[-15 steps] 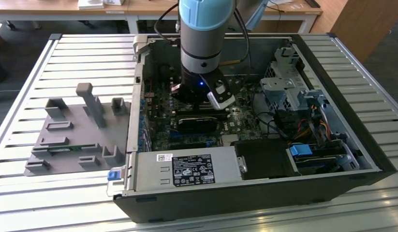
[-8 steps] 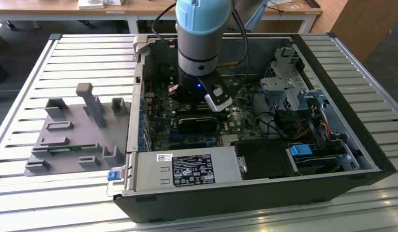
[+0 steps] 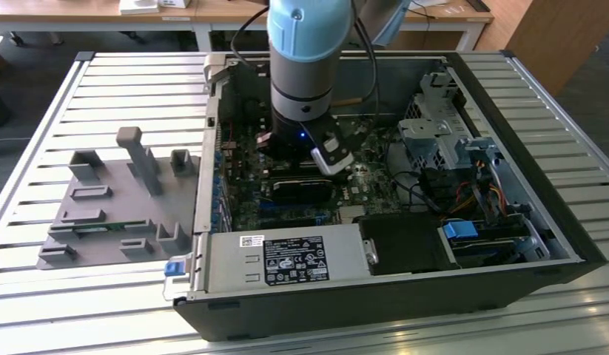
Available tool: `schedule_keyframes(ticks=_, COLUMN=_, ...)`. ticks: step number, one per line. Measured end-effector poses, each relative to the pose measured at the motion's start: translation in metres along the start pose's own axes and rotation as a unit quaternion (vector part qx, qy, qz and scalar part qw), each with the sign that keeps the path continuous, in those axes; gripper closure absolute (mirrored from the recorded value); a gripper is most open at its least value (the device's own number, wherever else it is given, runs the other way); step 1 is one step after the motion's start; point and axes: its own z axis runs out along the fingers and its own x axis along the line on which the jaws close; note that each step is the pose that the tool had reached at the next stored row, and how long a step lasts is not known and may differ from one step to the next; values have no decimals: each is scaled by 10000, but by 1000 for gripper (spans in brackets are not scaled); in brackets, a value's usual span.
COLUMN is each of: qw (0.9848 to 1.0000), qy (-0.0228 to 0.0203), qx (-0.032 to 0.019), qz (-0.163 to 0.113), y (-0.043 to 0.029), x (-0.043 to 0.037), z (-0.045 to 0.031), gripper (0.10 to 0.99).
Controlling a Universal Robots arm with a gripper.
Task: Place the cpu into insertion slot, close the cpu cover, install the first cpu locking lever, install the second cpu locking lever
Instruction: 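Install the second cpu locking lever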
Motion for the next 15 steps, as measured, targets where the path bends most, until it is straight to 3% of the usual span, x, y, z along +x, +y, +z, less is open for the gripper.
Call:
schedule_keyframes(ticks=11, qw=9999, qy=-3, qx=-153, qz=0, y=-17, x=45, z=40, gripper=980)
schedule_keyframes(ticks=15, qw=9998, qy=-4, qx=-180, qz=1, y=-21, x=49, z=56, gripper=980)
